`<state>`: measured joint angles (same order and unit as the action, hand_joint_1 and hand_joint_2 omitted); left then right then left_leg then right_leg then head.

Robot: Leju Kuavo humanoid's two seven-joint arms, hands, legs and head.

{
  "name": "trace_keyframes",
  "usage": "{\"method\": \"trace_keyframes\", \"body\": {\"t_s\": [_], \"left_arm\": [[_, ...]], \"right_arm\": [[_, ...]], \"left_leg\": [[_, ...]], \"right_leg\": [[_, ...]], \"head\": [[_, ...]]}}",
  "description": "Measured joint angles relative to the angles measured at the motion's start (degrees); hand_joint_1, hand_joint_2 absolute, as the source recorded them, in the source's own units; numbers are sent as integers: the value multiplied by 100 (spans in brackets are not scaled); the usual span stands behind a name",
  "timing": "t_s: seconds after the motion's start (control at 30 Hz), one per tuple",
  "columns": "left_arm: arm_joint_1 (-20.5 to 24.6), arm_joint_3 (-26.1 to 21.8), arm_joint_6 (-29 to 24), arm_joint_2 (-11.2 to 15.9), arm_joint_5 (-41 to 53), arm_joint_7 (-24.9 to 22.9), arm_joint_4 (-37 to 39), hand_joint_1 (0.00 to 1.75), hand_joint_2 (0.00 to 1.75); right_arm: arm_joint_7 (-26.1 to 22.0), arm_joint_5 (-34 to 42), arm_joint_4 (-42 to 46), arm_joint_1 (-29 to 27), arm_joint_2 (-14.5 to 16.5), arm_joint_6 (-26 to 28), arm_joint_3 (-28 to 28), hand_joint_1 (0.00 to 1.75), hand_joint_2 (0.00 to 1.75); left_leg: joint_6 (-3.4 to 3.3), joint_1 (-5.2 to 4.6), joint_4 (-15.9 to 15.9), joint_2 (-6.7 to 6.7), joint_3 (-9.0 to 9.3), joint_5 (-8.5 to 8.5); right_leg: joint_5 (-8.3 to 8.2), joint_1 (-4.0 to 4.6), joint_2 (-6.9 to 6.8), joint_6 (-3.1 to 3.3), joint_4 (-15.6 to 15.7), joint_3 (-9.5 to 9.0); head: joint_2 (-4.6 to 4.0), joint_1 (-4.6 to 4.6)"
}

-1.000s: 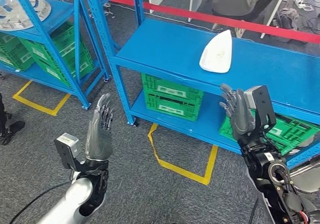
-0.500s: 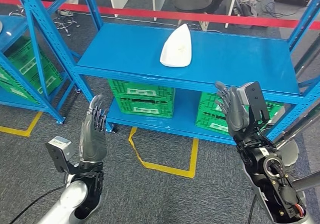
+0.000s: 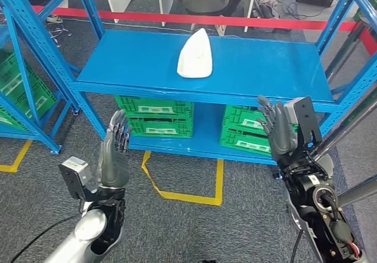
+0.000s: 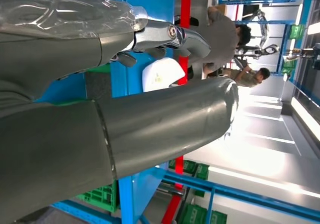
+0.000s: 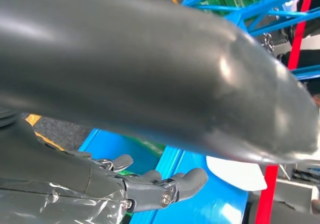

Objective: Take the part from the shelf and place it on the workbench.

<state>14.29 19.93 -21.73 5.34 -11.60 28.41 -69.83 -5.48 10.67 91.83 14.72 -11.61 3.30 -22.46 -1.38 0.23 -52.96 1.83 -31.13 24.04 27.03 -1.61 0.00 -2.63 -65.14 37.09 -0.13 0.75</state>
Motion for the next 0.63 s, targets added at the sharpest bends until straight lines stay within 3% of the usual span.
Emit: {"method": "trace_keyframes", "body": {"t_s": [0.07,0.1,0.27,0.43,0.63], "left_arm": [[2,0,1,-2,-5,7,0,0,0],[5,0,4,-3,-6,13,0,0,0],[11,0,9,-1,-11,50,0,0,0],[11,0,-20,3,-14,59,0,0,0],[3,0,-40,7,-16,52,0,0,0]], "right_arm": [[-5,-1,-9,10,0,12,-4,0,0],[-8,-1,-15,11,1,20,-7,0,0],[-14,-2,-33,11,2,46,-23,0,0],[-16,-3,-55,16,2,39,-27,0,0],[-16,-3,-79,32,2,31,-24,0,0]], "left_leg": [[63,-16,-67,13,-21,36],[85,-31,-100,13,-40,54],[8,-37,-99,15,-63,33],[63,-23,-46,16,-42,2],[170,-12,-26,16,-38,-5]], "right_leg": [[-221,2,-55,13,728,-386],[-243,4,-69,34,901,-467],[-236,37,-41,99,944,-464],[-229,58,-44,159,944,-462],[-229,66,-44,171,943,-459]], "head": [[1,-55],[1,-62],[1,16],[1,74],[1,121]]}}
